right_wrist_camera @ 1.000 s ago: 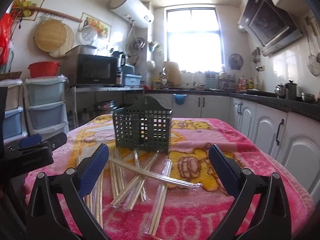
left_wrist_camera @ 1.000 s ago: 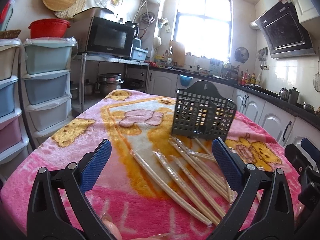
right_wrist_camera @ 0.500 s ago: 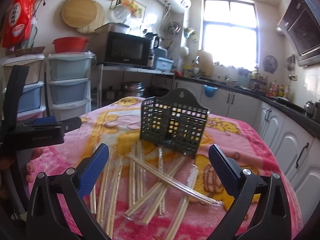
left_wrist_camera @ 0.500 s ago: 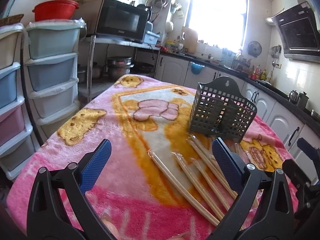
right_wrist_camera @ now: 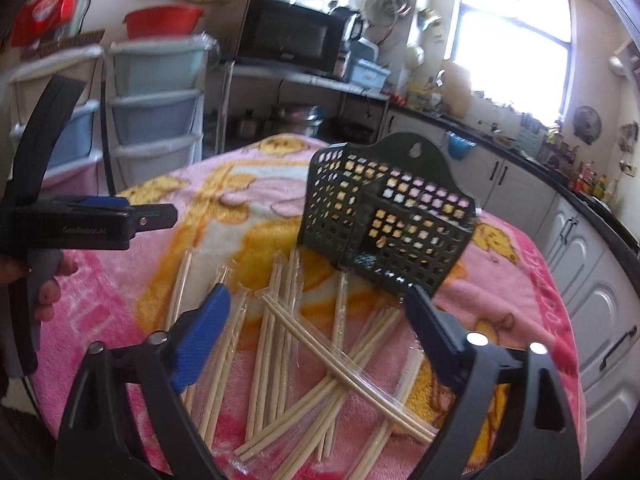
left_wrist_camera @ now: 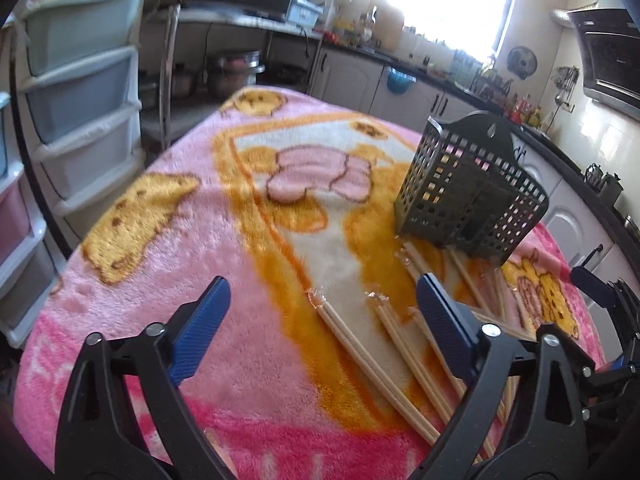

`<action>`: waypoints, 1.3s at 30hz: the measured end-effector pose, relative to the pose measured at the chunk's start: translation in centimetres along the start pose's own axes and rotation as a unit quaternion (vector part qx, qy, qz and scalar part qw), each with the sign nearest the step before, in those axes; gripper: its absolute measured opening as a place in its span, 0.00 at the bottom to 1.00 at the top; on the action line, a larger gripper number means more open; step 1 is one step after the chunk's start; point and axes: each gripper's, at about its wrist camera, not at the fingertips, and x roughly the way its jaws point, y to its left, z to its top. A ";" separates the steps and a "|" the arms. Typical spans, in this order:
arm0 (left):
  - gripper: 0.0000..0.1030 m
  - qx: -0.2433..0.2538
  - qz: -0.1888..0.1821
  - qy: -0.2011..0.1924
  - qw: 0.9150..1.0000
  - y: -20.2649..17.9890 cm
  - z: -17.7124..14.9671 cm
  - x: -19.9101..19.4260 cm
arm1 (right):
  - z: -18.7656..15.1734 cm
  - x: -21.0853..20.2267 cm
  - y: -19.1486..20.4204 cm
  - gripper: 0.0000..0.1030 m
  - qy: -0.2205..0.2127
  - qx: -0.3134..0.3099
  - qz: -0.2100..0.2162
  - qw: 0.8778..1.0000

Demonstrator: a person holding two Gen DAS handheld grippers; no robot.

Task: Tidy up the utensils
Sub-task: 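Close the left gripper on a wrapped chopstick while the right gripper grasps another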

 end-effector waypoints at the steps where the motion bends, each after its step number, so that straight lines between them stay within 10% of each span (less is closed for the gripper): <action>1: 0.76 -0.002 -0.004 0.009 1.000 0.1 0.1 0.4 | 0.1 0.4 0.1 0.80 0.006 -0.007 0.001 1.000; 14: 0.47 -0.026 -0.042 0.121 0.991 0.1 -0.2 5.5 | 0.8 5.1 1.3 0.68 0.080 -0.061 0.032 0.994; 26: 0.17 -0.002 -0.031 0.141 0.990 0.8 0.5 7.2 | 0.5 7.8 1.8 0.44 0.124 -0.088 0.036 0.988; 32: 0.09 0.013 -0.029 0.132 0.991 1.1 0.6 7.1 | 0.7 8.0 1.2 0.17 0.129 -0.074 0.046 0.988; 39: 0.07 0.002 -0.048 0.116 0.992 1.5 1.8 6.7 | 1.8 6.9 -1.1 0.12 0.109 -0.036 0.055 0.992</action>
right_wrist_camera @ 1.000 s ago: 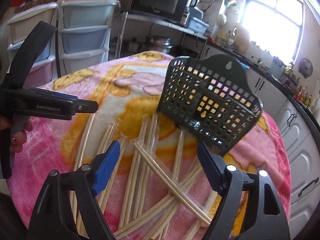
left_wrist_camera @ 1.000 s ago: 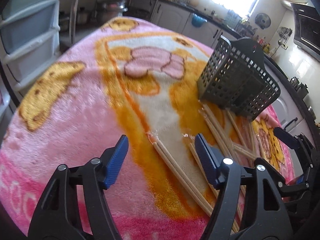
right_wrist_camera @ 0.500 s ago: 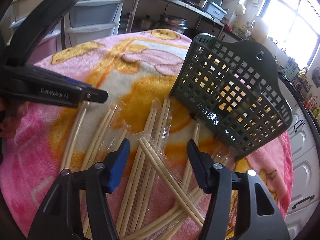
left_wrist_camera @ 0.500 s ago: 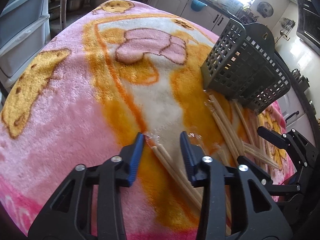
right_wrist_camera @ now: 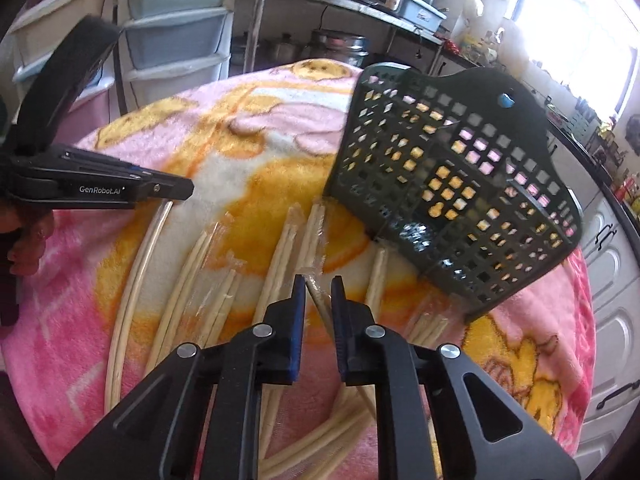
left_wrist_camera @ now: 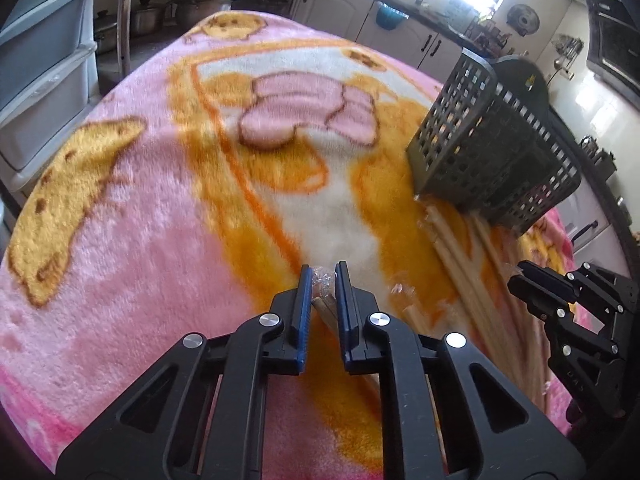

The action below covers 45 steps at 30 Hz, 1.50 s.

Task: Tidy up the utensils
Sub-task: 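Close the left gripper on a wrapped chopstick while the right gripper grasps another, then lift both held chopsticks upright and carry them over the green caddy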

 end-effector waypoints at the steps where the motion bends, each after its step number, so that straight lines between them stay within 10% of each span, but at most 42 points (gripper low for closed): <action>1: 0.07 0.000 -0.004 -0.005 1.000 -0.1 0.2 -0.3 | 0.1 -0.4 -0.5 0.11 -0.006 0.009 0.003 1.000; 26: 0.06 0.099 -0.112 -0.148 0.978 -10.6 6.5 -10.0 | 1.4 -12.7 -9.1 0.05 -0.173 0.138 -0.023 0.975; 45: 0.06 0.150 -0.108 -0.245 0.952 -15.8 12.6 -14.8 | 5.6 -18.7 -14.7 0.05 -0.352 0.178 -0.033 0.918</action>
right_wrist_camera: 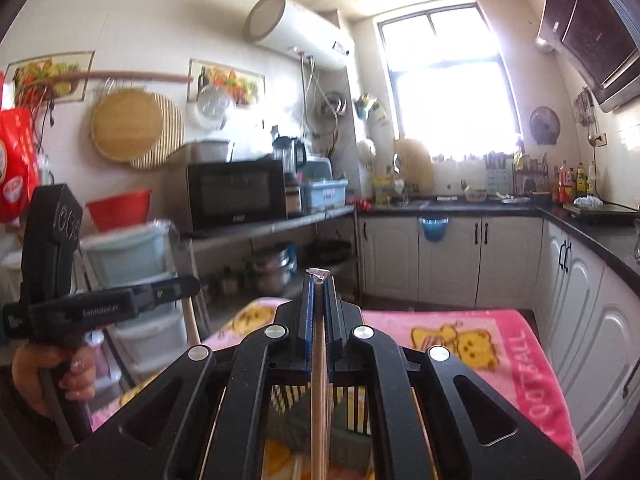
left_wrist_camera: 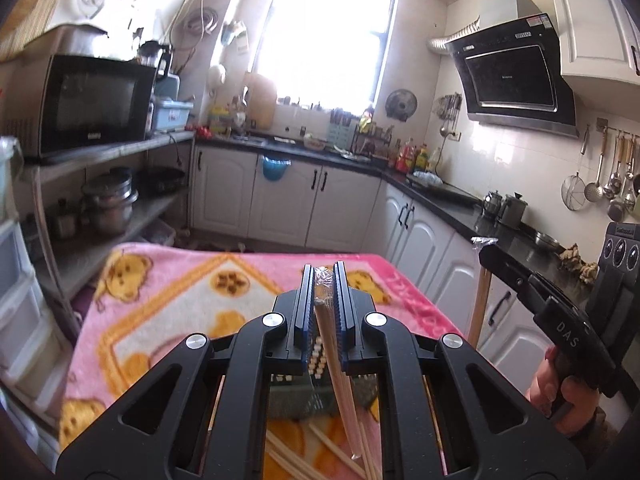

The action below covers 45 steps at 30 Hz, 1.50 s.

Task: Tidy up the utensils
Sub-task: 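Lift both held chopsticks upright and carry them over the green caddy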

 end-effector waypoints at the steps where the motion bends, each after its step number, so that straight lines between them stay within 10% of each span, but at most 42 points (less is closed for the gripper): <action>1: 0.06 0.002 0.001 -0.003 1.000 0.0 0.3 0.1 | 0.3 0.2 -0.1 0.05 -0.007 0.000 0.000 1.000; 18: 0.06 0.004 0.077 -0.066 0.995 1.8 3.9 2.7 | 2.5 5.6 -1.2 0.05 -0.084 -0.015 -0.023 0.996; 45: 0.06 0.020 0.110 -0.047 0.993 3.0 -3.0 7.4 | -5.0 8.2 -4.0 0.07 -0.063 0.013 -0.074 0.995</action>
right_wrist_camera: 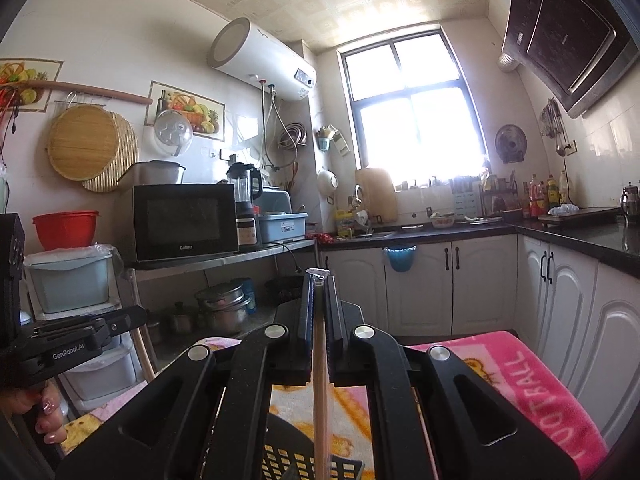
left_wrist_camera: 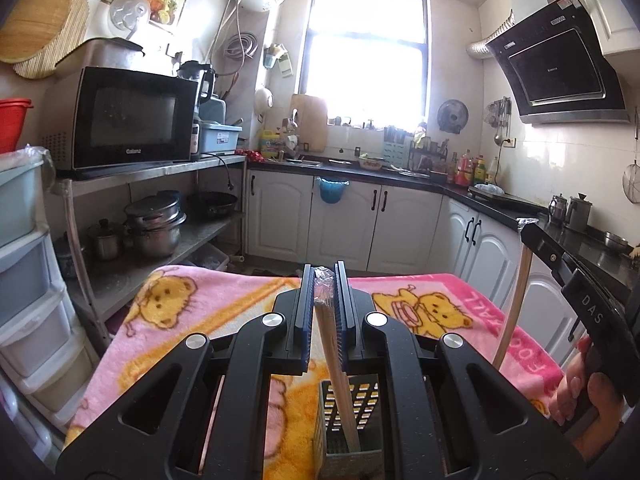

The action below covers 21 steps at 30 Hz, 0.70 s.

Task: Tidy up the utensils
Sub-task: 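Lift both held chopsticks upright and carry them over the green caddy, then open both grippers to drop the chopsticks upright into the caddy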

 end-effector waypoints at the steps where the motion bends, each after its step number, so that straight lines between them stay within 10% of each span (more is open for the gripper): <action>1: 0.06 0.001 -0.001 0.002 1.000 -0.1 -0.2 0.1 | -0.1 -0.1 -0.1 0.11 0.001 0.002 -0.001 1.000; 9: 0.08 0.000 -0.011 0.024 1.000 0.1 -1.4 0.2 | -1.0 -2.4 -1.1 0.26 0.007 0.016 -0.007 1.000; 21: 0.44 -0.007 -0.018 0.047 0.999 0.5 -2.8 -1.0 | -2.3 -4.9 -1.5 0.37 0.051 0.012 -0.012 0.999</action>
